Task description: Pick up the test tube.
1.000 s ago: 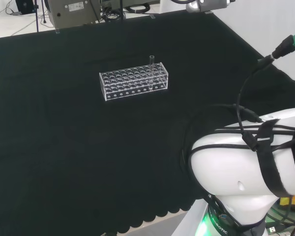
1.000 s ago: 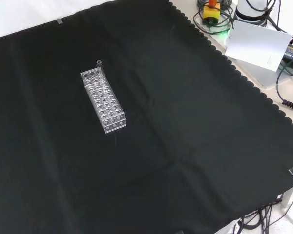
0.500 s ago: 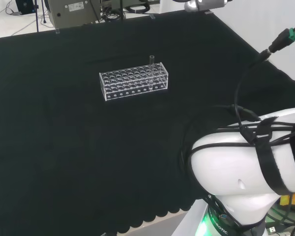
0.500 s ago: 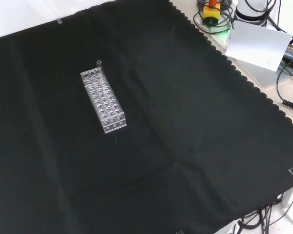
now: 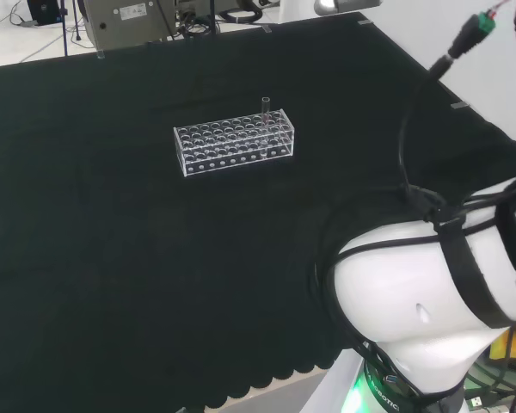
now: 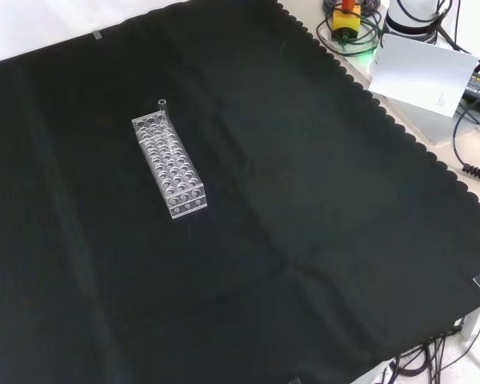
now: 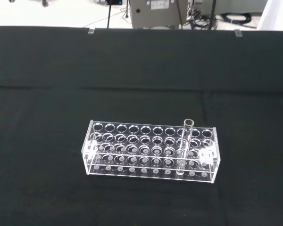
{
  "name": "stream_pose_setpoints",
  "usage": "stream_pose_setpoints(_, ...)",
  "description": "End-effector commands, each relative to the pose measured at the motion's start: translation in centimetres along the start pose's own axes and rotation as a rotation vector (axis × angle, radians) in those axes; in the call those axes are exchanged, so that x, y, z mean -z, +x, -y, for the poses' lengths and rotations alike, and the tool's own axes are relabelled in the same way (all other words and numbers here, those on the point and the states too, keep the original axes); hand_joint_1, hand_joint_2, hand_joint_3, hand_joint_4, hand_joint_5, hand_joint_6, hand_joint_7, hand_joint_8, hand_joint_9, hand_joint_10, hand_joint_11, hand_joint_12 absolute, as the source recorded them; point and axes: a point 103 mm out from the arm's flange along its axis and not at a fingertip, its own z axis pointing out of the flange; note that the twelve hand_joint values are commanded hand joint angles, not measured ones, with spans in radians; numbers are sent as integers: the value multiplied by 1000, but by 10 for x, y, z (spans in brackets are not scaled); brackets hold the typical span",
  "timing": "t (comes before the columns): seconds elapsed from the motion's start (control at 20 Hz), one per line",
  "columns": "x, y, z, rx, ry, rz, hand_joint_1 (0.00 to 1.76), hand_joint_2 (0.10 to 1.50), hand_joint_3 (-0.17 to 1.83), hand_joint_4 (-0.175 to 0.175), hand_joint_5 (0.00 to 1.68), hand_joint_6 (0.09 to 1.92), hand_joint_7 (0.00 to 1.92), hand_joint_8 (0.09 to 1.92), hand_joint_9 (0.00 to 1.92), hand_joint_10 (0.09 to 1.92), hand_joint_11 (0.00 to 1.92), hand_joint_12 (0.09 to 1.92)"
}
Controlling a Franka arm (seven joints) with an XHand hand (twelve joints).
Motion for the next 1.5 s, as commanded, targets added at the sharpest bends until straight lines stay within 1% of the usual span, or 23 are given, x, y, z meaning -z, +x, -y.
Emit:
stream_pose_setpoints(0.05, -12, -11, -47, 37, 31, 6, 643, 781, 333, -74, 270, 87, 164, 883, 197, 977, 72, 1578)
stream_pose_setpoints(0.45, -39, -29, -90, 2, 108, -3, 670, 775, 348, -84, 317, 87, 230, 900, 274, 957, 141, 1557)
stream_pose_setpoints(0.65, -58, -38, -108, -8, 169, -15, 679, 773, 355, -87, 323, 87, 246, 901, 294, 949, 153, 1551)
stream_pose_setpoints(0.85, -78, -47, -125, -16, 219, -14, 687, 771, 358, -88, 326, 87, 254, 904, 302, 947, 158, 1549)
stream_pose_setpoints(1.3, -126, -59, -161, -19, 310, -21, 707, 769, 367, -94, 341, 90, 291, 913, 328, 943, 172, 1544)
stream_pose_setpoints(1.5, -148, -61, -176, -9, 348, -17, 721, 767, 372, -95, 344, 93, 298, 913, 336, 940, 180, 1541)
